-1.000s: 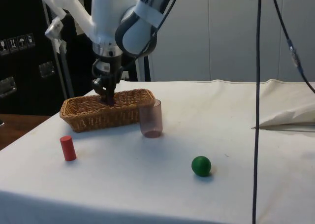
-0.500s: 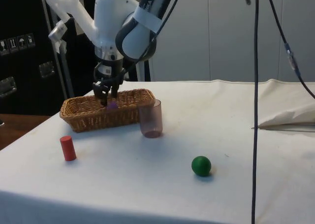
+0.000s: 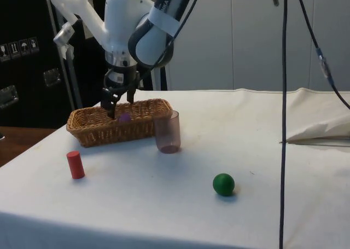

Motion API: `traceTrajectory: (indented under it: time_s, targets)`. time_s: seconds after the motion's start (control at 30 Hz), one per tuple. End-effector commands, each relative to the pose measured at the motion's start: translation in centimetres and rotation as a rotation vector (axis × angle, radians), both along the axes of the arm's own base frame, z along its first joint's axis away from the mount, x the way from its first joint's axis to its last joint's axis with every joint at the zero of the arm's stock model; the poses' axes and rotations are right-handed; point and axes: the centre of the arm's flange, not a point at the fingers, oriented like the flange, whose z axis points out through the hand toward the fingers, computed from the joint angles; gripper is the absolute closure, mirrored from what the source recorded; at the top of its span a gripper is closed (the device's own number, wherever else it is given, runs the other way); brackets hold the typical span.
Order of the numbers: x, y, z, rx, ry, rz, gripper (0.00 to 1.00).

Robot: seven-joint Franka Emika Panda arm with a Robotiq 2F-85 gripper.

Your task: Pick up the triangular block and place it into the basket.

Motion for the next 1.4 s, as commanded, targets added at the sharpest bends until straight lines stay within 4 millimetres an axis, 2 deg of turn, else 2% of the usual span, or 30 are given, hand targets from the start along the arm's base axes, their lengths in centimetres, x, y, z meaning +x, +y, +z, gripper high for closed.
traceTrajectory:
  time_s: [0.0,0.17,0.2,0.4,0.53,0.57,0.6,0.8,1.03,1.37]
  targets:
    - [-0.3,0.2,0.8,0.003,0.003,0.001,0.00]
    - [-0.4,0.5,3.0,0.006,0.002,0.003,0.00]
    - [-0.3,0.4,2.4,0.005,0.000,0.000,0.00]
    - [-0.4,0.4,5.5,0.004,-0.003,0.009,0.00]
    - [-0.3,0.3,7.0,0.004,-0.007,0.011,0.00]
    - [-0.3,0.2,6.5,0.004,-0.010,0.008,0.00]
    - [-0.3,0.3,7.6,0.004,-0.008,0.013,0.00]
    - [-0.4,0.2,9.4,0.001,-0.001,0.025,0.00]
    - [-0.6,0.2,10.3,-0.005,0.025,0.042,0.00]
    - [-1.2,0.6,10.2,-0.008,0.092,0.078,0.00]
